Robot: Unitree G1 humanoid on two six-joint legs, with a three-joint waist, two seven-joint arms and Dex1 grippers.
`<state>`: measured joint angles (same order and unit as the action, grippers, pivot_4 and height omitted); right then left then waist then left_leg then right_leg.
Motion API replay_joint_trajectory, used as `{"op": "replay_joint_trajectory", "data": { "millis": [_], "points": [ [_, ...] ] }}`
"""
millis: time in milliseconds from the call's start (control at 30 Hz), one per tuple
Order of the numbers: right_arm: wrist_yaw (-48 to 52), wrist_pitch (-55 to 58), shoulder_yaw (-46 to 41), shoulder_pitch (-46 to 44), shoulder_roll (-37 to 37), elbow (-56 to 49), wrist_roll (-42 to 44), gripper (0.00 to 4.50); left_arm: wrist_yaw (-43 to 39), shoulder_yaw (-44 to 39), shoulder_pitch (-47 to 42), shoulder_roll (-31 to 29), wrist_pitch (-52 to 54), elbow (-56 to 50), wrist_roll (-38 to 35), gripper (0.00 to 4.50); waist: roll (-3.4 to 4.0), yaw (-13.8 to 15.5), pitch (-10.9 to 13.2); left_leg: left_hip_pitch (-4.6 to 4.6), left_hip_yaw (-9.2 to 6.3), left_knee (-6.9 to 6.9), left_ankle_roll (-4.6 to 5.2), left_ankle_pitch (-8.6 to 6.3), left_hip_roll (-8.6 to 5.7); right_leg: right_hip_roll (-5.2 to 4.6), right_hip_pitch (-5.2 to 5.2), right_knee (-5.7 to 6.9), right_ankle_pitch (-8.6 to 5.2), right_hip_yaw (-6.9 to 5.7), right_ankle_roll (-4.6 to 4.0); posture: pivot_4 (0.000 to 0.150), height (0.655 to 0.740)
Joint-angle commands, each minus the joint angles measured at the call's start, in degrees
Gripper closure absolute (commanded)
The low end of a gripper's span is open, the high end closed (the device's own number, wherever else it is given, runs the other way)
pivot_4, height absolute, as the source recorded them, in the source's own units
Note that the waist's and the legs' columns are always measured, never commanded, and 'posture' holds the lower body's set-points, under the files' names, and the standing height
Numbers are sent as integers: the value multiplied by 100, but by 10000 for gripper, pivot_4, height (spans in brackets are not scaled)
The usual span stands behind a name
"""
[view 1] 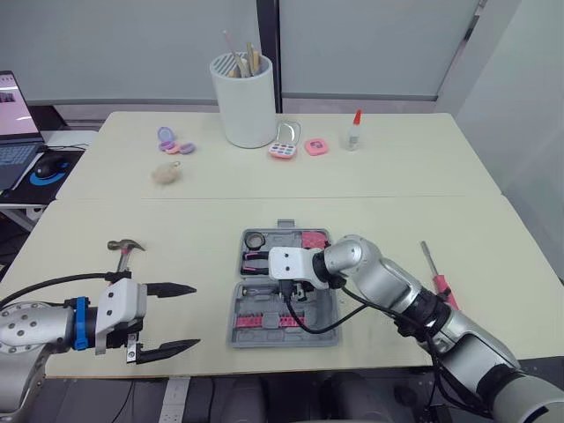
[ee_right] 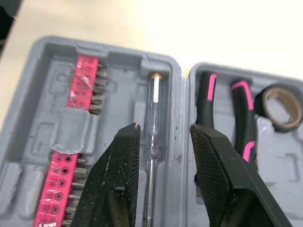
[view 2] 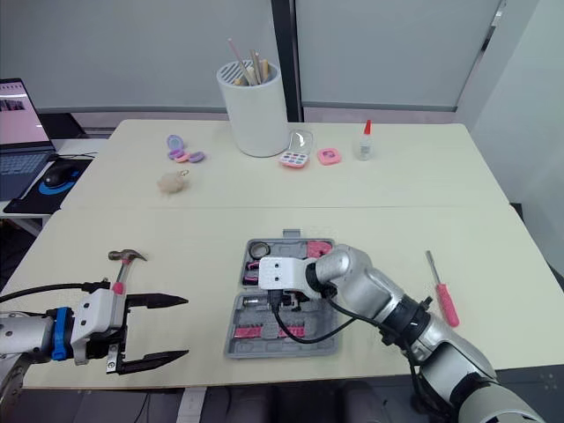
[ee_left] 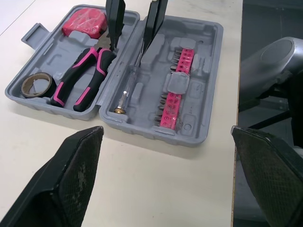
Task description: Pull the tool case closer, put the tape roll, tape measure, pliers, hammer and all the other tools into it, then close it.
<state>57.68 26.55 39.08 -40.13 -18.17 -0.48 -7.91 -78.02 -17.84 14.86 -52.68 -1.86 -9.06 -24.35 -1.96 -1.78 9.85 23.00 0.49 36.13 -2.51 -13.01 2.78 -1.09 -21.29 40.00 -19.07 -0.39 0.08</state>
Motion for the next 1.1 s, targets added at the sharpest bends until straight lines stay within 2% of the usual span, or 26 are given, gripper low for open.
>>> {"op": "replay_joint_trajectory", "data": {
  "millis": [33, 67, 200, 267, 567, 767, 900, 1100],
  "points": [
    [73, -301, -157, -59, 14, -168, 71, 30454, 42, -2, 2, 10, -69, -81, -4, 0, 0, 0, 0, 0, 0, 0, 0, 0, 0, 0, 0, 0, 0, 0, 0, 1500, 7376],
    [93, -330, -142, -54, 8, -138, 73, 31797, 40, 2, -7, 11, -63, -77, -8, 0, 0, 0, 0, 0, 1, 0, 0, 0, 0, 0, 0, 0, 0, 0, 0, 1500, 7376],
    [42, -618, 105, 2, 149, 307, -98, 41717, 49, 46, -92, 23, -59, -25, -7, 0, -1, 0, 0, 0, 0, 0, 0, 0, 0, 0, 1, 0, 0, 0, 0, 1500, 7376],
    [6, -736, 161, 20, 208, 499, -175, 44683, 46, 51, -102, 20, -65, -9, -9, 0, 0, -1, 0, -1, 1, 0, 0, 0, 0, 0, 2, 0, 0, 1, 0, 1500, 7376],
    [-176, -1072, 254, 25, 373, 1401, -626, 44683, 34, -75, 49, -27, -7, -126, -87, 0, 0, -2, 0, -1, 2, 0, 0, 0, 0, 0, 0, 0, 0, 1, 0, 1500, 7376],
    [-49, -1181, 211, 76, 394, 1433, -605, 44683, 107, -151, 132, -37, 100, -238, -142, 0, -1, -8, -1, -11, 1, 0, 0, 0, 2, 1, 9, 2, 0, 0, -1, 1500, 7376],
    [86, -1221, -179, 171, 427, 742, -146, 44683, 347, -322, 160, 47, 278, -292, -250, 0, 0, -1, 0, -6, -2, 0, 0, 0, 1, 1, 8, 0, 0, -1, 0, 1500, 7376],
    [66, -617, -1238, 642, -129, -1057, 493, 44683, 1485, -1103, 81, 298, 1227, -27, -518, 0, -1, 5, 0, 1, -10, 0, 0, 0, 0, -3, 5, -1, 0, -7, 0, 1500, 7376]
  ]
}}
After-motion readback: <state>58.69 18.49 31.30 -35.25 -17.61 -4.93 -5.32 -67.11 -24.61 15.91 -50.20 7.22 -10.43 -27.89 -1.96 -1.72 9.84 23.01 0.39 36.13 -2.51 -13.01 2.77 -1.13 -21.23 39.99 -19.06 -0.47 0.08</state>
